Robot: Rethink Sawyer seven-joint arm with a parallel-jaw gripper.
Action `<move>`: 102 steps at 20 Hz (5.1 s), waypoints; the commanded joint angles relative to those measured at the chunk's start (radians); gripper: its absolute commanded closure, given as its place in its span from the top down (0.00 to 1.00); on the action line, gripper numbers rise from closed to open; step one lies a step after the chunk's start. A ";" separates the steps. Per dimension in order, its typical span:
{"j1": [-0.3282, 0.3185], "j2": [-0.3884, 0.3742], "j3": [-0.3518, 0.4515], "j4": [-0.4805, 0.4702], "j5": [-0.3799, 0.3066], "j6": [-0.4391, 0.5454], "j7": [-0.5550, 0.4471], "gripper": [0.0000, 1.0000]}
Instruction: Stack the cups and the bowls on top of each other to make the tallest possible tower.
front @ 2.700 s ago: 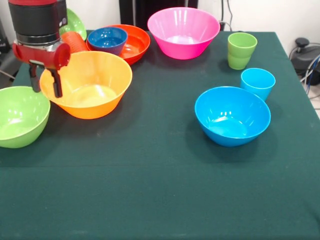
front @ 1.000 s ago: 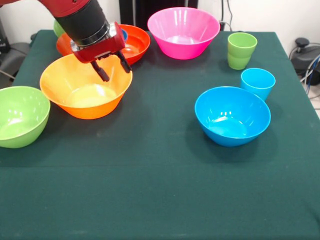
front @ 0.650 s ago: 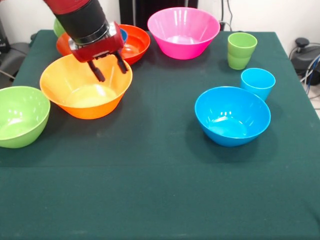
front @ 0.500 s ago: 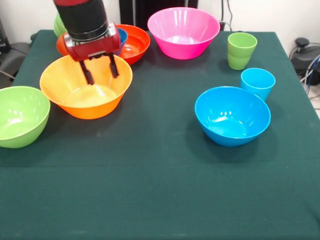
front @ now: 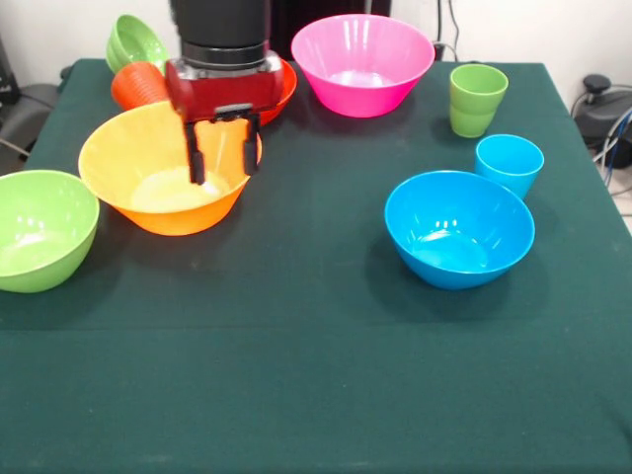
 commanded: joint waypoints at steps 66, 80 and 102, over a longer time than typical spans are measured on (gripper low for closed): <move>0.190 -0.138 -0.256 -0.180 0.357 0.612 0.176 0.00; 0.242 -0.432 -0.270 0.140 0.415 0.381 0.250 0.00; 0.009 -0.311 -0.203 0.368 0.532 0.207 0.142 0.00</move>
